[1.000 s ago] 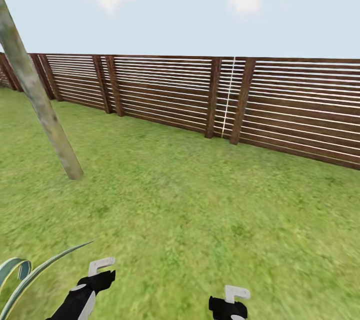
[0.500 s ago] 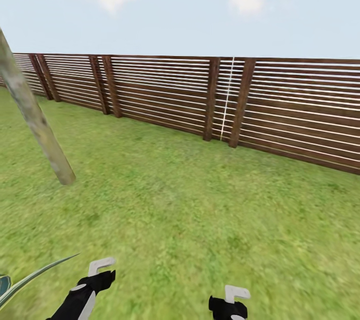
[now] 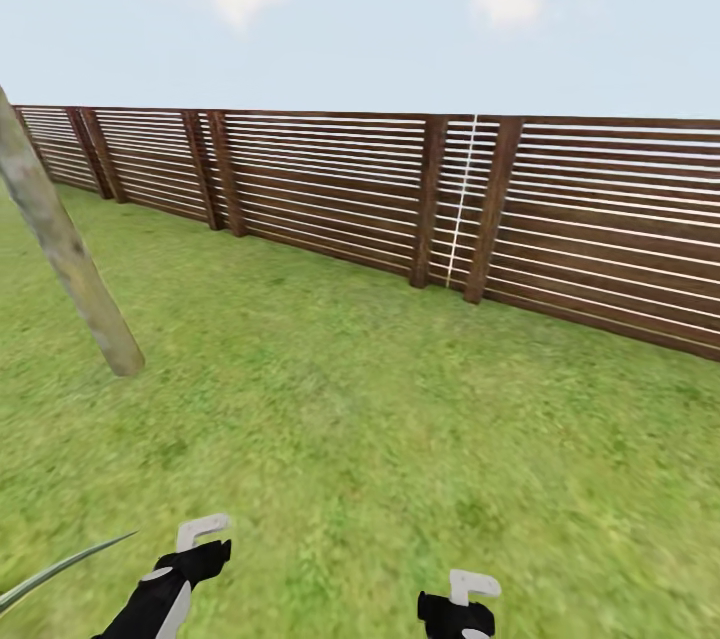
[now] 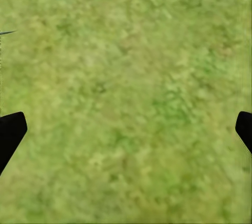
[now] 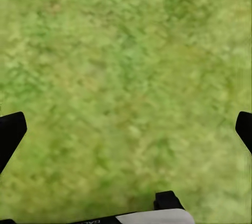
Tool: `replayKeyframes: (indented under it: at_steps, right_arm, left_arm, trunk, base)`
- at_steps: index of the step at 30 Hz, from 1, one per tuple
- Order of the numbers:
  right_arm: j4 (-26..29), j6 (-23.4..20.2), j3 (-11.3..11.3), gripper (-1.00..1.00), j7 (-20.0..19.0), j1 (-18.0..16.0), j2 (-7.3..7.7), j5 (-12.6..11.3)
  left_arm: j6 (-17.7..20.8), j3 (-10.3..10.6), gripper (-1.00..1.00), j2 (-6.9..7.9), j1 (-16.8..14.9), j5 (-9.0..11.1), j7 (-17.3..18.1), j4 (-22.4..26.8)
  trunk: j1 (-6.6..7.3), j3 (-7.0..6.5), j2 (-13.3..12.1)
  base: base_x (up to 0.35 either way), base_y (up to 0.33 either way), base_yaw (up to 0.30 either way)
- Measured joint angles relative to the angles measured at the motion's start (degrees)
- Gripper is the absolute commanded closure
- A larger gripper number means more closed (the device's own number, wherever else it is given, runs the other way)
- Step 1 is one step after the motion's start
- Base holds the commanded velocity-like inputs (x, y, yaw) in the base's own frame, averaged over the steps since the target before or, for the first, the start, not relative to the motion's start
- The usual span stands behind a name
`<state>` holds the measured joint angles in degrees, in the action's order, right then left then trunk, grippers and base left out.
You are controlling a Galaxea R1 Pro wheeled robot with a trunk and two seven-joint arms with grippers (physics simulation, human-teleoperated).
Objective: Take the three Easter eggs out of the wicker basket on the lawn in the garden, then place them on the lawn next to a single tree (choose any tree) so that all three eggs are next to the same tree and none are left in the basket.
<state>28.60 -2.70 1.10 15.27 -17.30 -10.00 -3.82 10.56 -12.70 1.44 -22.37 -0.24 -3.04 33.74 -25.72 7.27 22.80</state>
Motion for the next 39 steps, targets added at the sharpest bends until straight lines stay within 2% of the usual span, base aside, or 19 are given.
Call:
replayKeyframes:
  at_steps: [11,22,31,39]
  right_arm:
    - [0.01,0.00,-0.01,-1.00,0.02,0.00,0.00,0.04]
    - [0.02,0.00,0.00,-1.00,0.03,0.01,0.00,0.00]
    - [0.01,0.00,-0.04,-1.00,0.02,0.01,0.00,0.00]
    - [0.01,0.00,0.00,-1.00,0.02,0.01,0.00,0.03]
  left_arm:
    - [-0.01,0.03,-1.00,0.01,-0.01,0.00,-0.03,-0.02]
    - [-0.03,0.10,-1.00,0.05,-0.01,0.00,-0.11,-0.03]
    - [0.04,0.08,-1.00,0.10,-0.01,0.00,0.13,0.11]
    - [0.70,0.07,-1.00,0.07,-0.01,0.00,0.07,1.26]
  trunk:
    - [0.00,0.00,0.00]
    - [-0.01,0.00,0.00]
    - [-0.03,0.00,-0.01]
    - [0.00,0.00,0.00]
  base:
    - [0.304,-0.155,0.228]
    - [0.262,-0.209,0.015]
    - [0.051,-0.031,0.000]
    - [0.268,-0.036,0.000]
